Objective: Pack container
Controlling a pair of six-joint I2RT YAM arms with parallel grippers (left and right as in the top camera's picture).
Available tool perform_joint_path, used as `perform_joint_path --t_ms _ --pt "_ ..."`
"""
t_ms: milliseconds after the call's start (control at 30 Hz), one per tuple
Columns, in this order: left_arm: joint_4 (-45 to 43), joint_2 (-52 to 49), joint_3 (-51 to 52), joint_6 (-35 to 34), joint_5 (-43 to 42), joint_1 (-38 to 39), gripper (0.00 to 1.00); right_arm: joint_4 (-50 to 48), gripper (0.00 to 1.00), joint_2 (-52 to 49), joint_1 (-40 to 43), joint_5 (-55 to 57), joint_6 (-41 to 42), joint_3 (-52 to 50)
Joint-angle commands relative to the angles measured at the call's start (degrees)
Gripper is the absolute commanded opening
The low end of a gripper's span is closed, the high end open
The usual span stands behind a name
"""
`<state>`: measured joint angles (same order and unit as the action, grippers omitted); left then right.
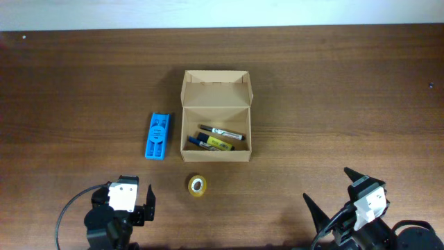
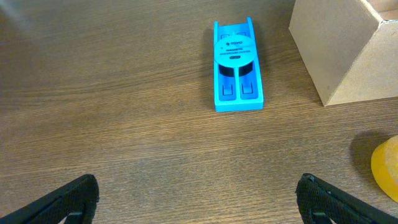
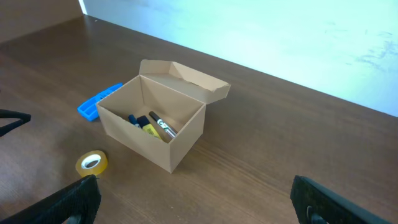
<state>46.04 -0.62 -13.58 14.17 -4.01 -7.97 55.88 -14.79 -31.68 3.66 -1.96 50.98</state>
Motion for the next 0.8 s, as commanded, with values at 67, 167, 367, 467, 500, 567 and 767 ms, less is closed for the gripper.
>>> perform_joint_path --t_ms 67,167,367,467,500,567,767 --pt "0.0 0.3 0.4 1.1 0.4 -0.3 1.0 1.4 0.99 0.1 0.3 1.1 0.5 -0.2" --pt "0.0 0.3 0.4 1.1 0.4 -0.3 1.0 2.2 0.99 0.1 0.3 1.1 0.5 -0.2" --pt "0.0 -1.3 -0.3 1.1 0.4 -0.3 0.99 2.5 0.99 0.1 0.3 1.1 0.5 -0.2" --pt "0.0 -5.0 -3.6 1.1 0.4 -0.3 0.99 2.5 0.99 0.1 0.3 1.1 0.5 -0.2" --pt "0.0 -6.9 -5.3 1.1 0.2 -0.3 1.0 2.5 0.99 0.1 0.3 1.1 0.5 -0.2" --pt "0.0 -10.5 -8.8 1.1 -1.0 -0.3 1.0 2.5 0.99 0.1 0.3 1.1 0.5 -0.2" --pt "0.0 -24.8 -22.7 -0.8 -3.5 2.0 1.0 2.5 0.99 0.1 0.3 1.1 0.5 -0.2"
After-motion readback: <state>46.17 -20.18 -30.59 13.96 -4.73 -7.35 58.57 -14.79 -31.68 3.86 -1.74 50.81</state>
